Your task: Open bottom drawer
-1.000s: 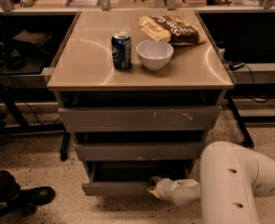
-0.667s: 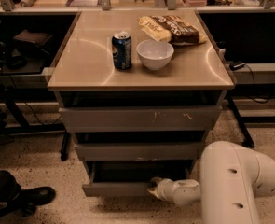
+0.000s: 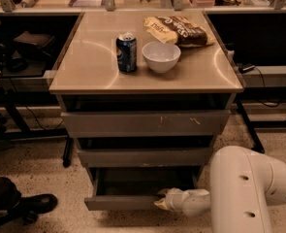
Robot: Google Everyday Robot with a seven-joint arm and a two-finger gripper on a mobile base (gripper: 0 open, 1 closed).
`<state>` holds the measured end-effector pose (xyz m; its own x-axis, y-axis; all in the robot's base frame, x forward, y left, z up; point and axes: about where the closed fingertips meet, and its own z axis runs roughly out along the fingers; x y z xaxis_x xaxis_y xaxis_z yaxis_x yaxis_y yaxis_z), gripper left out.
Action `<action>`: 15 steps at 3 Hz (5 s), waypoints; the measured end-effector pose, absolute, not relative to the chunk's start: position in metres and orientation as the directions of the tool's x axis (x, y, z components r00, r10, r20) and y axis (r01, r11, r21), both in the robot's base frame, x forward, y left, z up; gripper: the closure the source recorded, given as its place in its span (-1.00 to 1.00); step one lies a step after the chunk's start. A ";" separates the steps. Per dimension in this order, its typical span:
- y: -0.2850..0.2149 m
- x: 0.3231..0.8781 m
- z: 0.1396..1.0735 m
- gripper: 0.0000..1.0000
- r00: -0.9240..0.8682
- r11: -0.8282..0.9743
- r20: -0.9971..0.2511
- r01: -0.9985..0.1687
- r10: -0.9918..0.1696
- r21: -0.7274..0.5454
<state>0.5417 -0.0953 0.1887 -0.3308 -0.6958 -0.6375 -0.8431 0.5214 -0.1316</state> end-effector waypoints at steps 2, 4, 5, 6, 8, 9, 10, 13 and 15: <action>-0.096 0.528 0.183 1.00 -0.350 0.534 -0.648 -0.839 -0.676 -0.103; -0.096 0.528 0.190 1.00 -0.350 0.534 -0.648 -0.839 -0.676 -0.103; -0.094 0.516 0.188 1.00 -0.364 0.544 -0.663 -0.836 -0.654 -0.078; -0.094 0.516 0.188 1.00 -0.364 0.544 -0.663 -0.836 -0.654 -0.078; -0.091 0.505 0.188 1.00 -0.351 0.524 -0.662 -0.848 -0.662 -0.075; -0.097 0.488 0.185 1.00 -0.378 0.543 -0.662 -0.838 -0.648 -0.053; -0.096 0.488 0.190 1.00 -0.378 0.543 -0.662 -0.838 -0.648 -0.053; -0.103 0.453 0.183 1.00 -0.394 0.562 -0.665 -0.826 -0.634 -0.046; -0.098 0.452 0.189 1.00 -0.395 0.562 -0.665 -0.826 -0.634 -0.046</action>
Offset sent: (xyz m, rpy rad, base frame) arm -0.1779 -0.1043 -0.1715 0.4460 0.3205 -0.1559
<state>0.4522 -0.0982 0.1891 -0.3947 -0.6339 -0.6651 -0.8255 0.5624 -0.0462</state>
